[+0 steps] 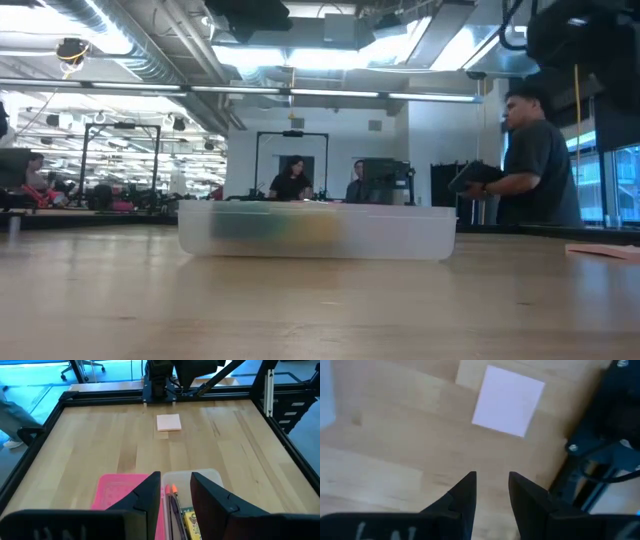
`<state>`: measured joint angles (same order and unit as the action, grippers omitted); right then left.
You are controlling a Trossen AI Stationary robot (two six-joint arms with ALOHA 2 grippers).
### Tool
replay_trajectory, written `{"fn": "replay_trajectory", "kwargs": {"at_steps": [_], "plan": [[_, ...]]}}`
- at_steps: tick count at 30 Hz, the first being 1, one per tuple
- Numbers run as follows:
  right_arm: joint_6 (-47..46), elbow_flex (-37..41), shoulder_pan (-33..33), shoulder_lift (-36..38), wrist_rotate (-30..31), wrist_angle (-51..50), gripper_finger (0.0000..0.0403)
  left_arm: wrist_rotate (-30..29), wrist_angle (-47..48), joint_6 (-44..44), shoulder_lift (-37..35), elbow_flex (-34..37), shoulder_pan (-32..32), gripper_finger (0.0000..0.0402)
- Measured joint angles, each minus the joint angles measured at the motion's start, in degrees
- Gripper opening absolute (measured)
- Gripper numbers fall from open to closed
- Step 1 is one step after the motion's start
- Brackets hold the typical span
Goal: Pack school essentials
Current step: Put the sticky notes into the pencil case
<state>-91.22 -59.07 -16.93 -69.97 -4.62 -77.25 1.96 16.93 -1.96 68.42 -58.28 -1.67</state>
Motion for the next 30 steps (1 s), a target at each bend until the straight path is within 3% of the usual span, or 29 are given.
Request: {"fn": "replay_trajectory", "kwargs": {"at_steps": [6, 10, 14, 23, 25, 30], "plan": [[0.15, 4.34, -1.13, 0.04, 3.13, 4.66, 0.0117, 0.01, 0.06, 0.01, 0.02, 0.0, 0.0, 0.0099], [0.4, 6.39, -1.33, 0.04, 3.34, 7.54, 0.0138, 0.01, 0.17, 0.02, 0.02, 0.0, 0.0, 0.0099], [2.61, 6.93, -1.33, 0.04, 3.18, 8.31, 0.0196, 0.01, 0.2, 0.0, 0.02, 0.0, -0.02, 0.0099], [2.29, 6.93, -1.29, 0.04, 6.39, 8.47, 0.0375, 0.01, 0.2, 0.0, 0.04, 0.0, -0.02, 0.0099], [-0.38, 6.93, -1.29, 0.02, 8.72, 8.43, 0.0393, 0.04, 0.18, 0.0, 0.04, 0.0, -0.02, 0.0099], [-2.89, 6.93, -1.24, 0.0, 11.12, 8.69, 0.0389, 0.03, 0.2, 0.0, 0.03, 0.0, -0.02, 0.0099]]}}
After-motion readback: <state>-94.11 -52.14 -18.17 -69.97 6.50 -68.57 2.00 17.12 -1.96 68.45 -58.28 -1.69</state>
